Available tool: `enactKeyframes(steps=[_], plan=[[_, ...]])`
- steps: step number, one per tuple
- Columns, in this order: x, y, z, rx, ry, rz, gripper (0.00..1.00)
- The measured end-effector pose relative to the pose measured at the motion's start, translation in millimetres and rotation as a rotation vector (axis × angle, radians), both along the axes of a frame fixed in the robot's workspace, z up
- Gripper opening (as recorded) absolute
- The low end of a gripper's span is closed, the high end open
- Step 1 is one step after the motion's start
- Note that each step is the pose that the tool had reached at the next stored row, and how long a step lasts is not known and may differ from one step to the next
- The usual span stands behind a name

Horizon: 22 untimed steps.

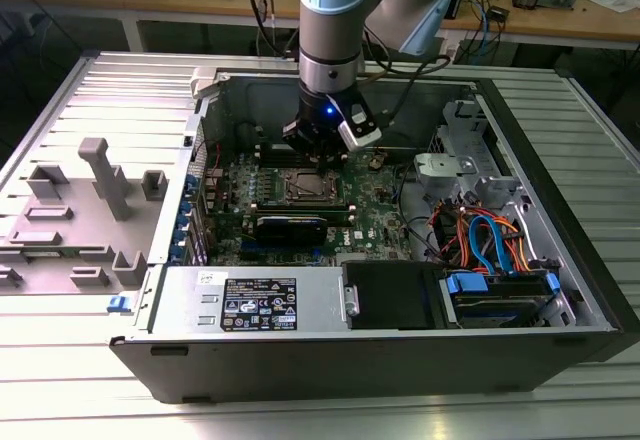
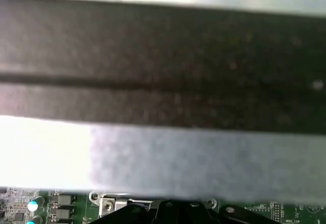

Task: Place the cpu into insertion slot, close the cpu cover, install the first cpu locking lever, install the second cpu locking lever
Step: 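Install the first cpu locking lever, then install the second cpu locking lever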

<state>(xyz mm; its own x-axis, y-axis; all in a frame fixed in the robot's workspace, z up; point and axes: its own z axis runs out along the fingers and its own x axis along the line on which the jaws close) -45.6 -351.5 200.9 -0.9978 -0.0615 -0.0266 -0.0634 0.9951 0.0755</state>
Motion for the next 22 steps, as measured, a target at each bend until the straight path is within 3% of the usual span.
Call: enactKeyframes(steps=[5, 8, 13, 17, 22], plan=[[0.4, 0.8, 0.4, 0.0201, -0.0009, 0.0, 0.11], [0.6, 1.0, 3.1, 0.0243, -0.0014, 0.0, 0.11], [0.5, 0.7, 13.0, 0.0233, -0.0007, 0.0, 0.11], [0.4, -1.9, 13.3, 0.0173, -0.0007, 0.0, 0.11], [0.5, -3.0, 13.3, 0.0161, -0.0007, 0.0, 0.11]])
